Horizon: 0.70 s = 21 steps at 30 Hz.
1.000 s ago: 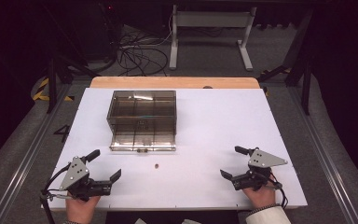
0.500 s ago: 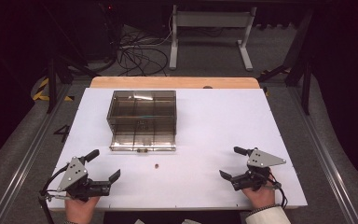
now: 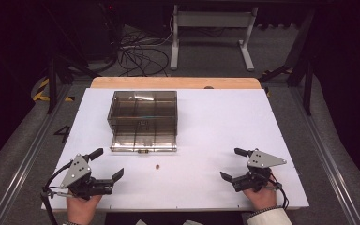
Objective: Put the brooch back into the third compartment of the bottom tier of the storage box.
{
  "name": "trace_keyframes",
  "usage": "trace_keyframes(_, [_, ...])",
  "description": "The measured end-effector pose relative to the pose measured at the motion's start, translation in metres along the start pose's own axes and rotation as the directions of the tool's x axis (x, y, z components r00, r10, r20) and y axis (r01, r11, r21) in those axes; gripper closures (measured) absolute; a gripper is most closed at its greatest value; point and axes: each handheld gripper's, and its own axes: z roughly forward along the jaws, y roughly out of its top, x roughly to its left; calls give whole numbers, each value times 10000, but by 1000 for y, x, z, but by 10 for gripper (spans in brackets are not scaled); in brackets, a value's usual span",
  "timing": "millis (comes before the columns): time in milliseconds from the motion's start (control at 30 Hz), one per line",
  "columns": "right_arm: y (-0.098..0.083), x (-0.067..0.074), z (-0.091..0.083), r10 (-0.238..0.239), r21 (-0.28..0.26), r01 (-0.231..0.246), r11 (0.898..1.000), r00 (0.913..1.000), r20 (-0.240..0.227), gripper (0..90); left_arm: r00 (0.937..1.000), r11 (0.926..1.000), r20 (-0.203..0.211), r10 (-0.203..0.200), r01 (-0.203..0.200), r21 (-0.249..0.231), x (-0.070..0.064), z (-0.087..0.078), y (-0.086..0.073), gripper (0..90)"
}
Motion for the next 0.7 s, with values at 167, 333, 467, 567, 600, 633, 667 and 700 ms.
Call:
trace_keyframes(167, [-1,-1,0,55,54,-56,10000,10000,34,4,9999,10000,132,75,-76,43,0,3,8,29])
trace_keyframes(333, [-1,-2,0,113,97,-113,9999,9999,21,3,9991,9996,384,165,-174,241,-1,10,16,30])
trace_keyframes(467, [-1,-1,1,113,135,-114,9998,9999,33,4,9982,9988,520,283,-304,396,-4,16,22,31])
trace_keyframes(567, [-2,-1,1,117,151,-118,9998,9999,56,4,9979,9985,579,296,-321,441,-5,19,26,32])
trace_keyframes(600, [-2,-1,1,125,154,-125,9998,9999,51,4,9976,9983,614,306,-335,471,-4,21,27,32])
trace_keyframes(633, [-2,-1,1,126,157,-127,9998,9999,55,4,9973,9981,655,337,-370,498,-4,22,28,32])
trace_keyframes(667, [-2,-1,1,132,163,-133,9998,9999,52,4,9970,9981,708,302,-339,521,-3,23,30,33])
trace_keyframes(700, [-2,-1,1,134,173,-134,9998,9999,56,4,9970,9981,708,302,-339,521,-3,23,30,33])
